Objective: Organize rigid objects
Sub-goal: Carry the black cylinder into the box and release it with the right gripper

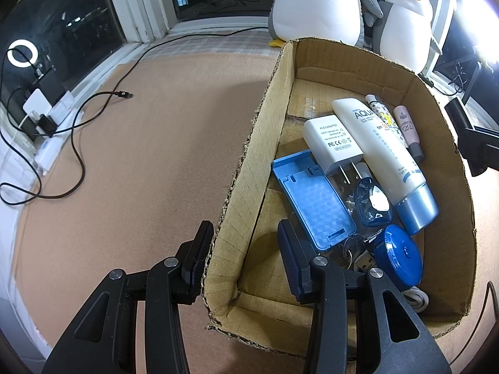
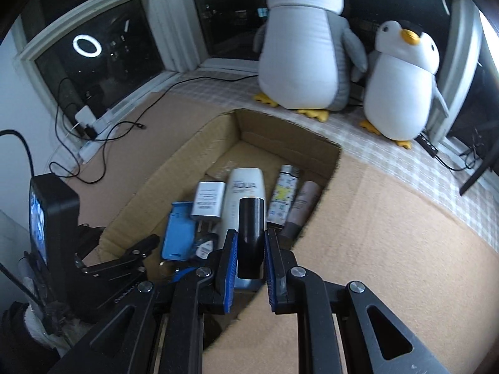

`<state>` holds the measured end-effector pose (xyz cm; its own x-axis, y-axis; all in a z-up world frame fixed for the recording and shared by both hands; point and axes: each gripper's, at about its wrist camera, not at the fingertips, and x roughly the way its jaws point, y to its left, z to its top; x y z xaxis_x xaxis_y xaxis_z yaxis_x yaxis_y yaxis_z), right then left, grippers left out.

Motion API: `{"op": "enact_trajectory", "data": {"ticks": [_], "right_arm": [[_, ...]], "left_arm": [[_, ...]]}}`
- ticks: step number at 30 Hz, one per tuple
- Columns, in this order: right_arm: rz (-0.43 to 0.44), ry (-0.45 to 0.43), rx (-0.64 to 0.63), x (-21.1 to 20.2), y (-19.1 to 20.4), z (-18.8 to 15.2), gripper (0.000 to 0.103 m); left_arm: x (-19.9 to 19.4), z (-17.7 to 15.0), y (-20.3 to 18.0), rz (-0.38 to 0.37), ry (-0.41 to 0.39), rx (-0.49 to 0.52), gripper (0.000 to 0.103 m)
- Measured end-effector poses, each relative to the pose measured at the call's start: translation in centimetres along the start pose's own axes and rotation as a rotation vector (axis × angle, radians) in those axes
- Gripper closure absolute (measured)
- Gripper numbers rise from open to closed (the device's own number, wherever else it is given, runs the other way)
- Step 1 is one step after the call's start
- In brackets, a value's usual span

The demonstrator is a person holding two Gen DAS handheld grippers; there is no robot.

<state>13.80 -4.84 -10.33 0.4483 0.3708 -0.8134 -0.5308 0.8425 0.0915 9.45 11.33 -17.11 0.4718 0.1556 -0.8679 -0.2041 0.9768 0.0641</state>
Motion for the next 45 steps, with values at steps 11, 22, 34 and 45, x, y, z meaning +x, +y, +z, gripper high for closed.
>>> {"op": "enact_trajectory", "data": {"ticks": [11, 22, 34, 45], "right_arm": [[0.068, 0.024, -0.077, 1.3, 2.7, 0.4, 0.088], [0.100, 0.071, -0.099, 3.3, 3.0, 0.8, 0.088], [0.100, 0.074, -0.127, 3.4, 3.3, 0.7, 0.083], [0.088, 0.057, -0.148, 2.6, 3.3, 0.3, 0.056]], "left_arm": [[0.0, 0.0, 0.2, -0.005, 0.001, -0.005, 0.062], [0.1, 0.0, 0.2, -0.005, 0.001, -0.005, 0.062], [0.1, 0.0, 0.3, -0.005, 0.001, -0.005, 0.062], [0.1, 0.0, 0.3, -0.005, 0.001, -0.003, 0.061]]}}
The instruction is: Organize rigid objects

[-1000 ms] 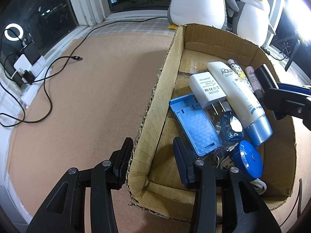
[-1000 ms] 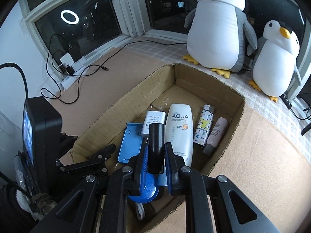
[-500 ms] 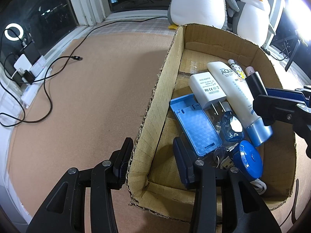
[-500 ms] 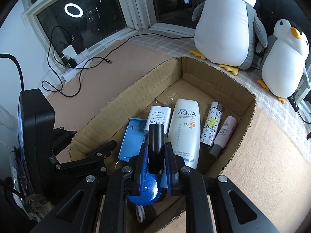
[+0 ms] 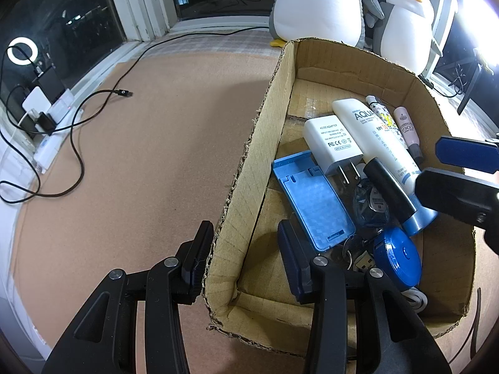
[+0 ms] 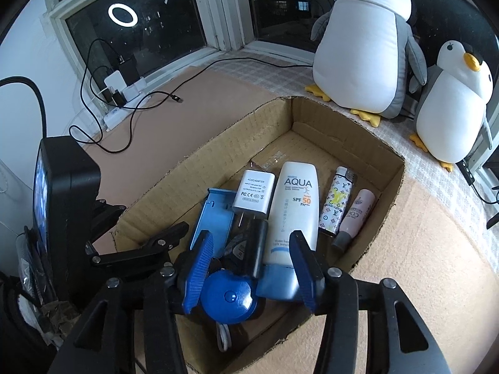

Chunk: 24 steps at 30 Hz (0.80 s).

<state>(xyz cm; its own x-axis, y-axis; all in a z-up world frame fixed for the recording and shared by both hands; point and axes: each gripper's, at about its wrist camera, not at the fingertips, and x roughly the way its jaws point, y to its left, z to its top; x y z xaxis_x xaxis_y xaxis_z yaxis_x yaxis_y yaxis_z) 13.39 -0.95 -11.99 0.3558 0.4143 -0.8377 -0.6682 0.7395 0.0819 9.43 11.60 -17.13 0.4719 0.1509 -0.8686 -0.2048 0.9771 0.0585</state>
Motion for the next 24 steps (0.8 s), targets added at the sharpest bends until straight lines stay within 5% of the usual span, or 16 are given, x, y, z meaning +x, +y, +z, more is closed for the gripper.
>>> {"op": "enact_trajectory", "data": {"ticks": [10, 18, 24], "right_arm": [[-0.032, -0.038, 0.027, -2.7, -0.7, -1.0, 0.045], [-0.082, -0.085, 0.099, -6.2, -1.4, -2.1, 0.038], [-0.131, -0.144, 0.152, -10.1, -1.6, -2.8, 0.033]], "left_arm": [[-0.4, 0.0, 0.0, 0.002, 0.005, -0.001, 0.061], [-3.0, 0.4, -0.2, 0.015, -0.043, 0.003, 0.043], [-6.6, 0.4, -1.2, 0.008, -0.106, 0.037, 0.039]]}}
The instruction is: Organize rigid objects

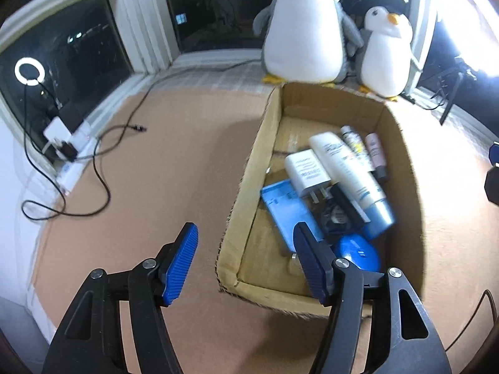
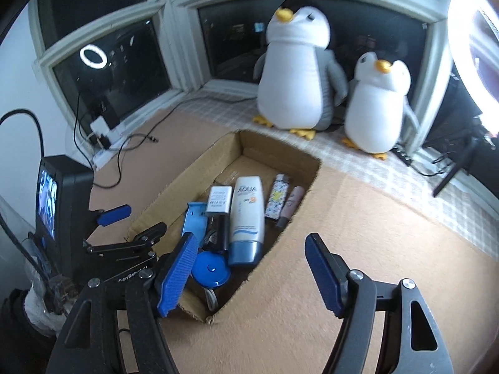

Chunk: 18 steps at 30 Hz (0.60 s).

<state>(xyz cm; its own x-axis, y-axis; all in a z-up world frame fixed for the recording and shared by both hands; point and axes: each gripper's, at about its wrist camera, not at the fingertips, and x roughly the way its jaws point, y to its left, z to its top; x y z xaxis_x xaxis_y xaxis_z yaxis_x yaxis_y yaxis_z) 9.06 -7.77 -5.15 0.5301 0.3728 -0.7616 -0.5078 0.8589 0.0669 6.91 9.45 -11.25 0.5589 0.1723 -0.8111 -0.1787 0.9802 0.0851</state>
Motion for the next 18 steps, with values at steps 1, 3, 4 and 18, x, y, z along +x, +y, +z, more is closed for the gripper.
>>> {"op": "enact_trajectory", "data": {"ticks": [1, 3, 4, 18], "right_arm": [[-0.006, -0.014, 0.007, -0.8, -0.1, 0.0, 0.033], [-0.020, -0.031, 0.015, -2.0, -0.2, 0.0, 0.032], [-0.028, -0.041, 0.020, -2.7, -0.3, -0.1, 0.032], [-0.159, -0.180, 0.098, -10.0, -1.7, -2.3, 0.024]], "left_arm": [[-0.5, 0.2, 0.0, -0.006, -0.007, 0.003, 0.038], [-2.0, 0.4, -0.3, -0.019, -0.031, 0.012, 0.033], [-2.8, 0.6, -0.6, -0.024, -0.047, 0.017, 0.033], [-11.7, 1.2, -3.3, -0.043, -0.187, 0.064, 0.024]]}}
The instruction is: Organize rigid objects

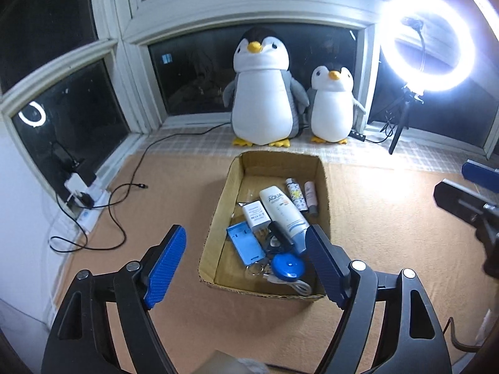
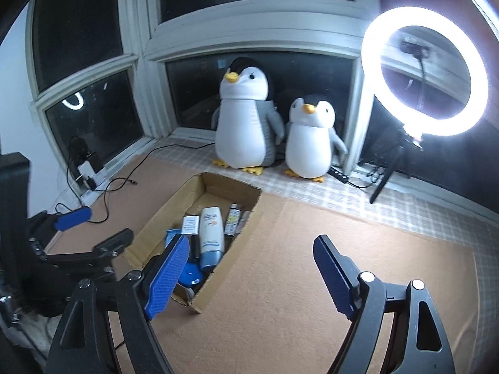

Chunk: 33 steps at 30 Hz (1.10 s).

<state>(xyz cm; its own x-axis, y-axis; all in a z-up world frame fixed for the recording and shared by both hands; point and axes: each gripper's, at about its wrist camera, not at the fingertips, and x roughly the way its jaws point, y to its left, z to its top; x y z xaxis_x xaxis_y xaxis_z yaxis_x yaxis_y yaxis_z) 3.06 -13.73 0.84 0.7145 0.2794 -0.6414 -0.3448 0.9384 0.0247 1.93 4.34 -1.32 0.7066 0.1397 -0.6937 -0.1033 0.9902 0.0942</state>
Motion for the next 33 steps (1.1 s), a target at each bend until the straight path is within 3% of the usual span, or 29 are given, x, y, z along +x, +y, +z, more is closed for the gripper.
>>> {"op": "enact_trajectory", "data": {"ticks": [14, 33], "right_arm": [[-0.074, -0.016, 0.033, -1.4, -0.8, -2.5, 0.023], [-0.078, -0.006, 0.042, -0.9, -1.1, -2.6, 0.022]], "left_arm": [[-1.4, -0.8, -0.6, -0.015, 0.008, -0.009, 0.024], [-1.2, -0.9, -0.5, -0.019, 0.014, -0.014, 0.024]]}}
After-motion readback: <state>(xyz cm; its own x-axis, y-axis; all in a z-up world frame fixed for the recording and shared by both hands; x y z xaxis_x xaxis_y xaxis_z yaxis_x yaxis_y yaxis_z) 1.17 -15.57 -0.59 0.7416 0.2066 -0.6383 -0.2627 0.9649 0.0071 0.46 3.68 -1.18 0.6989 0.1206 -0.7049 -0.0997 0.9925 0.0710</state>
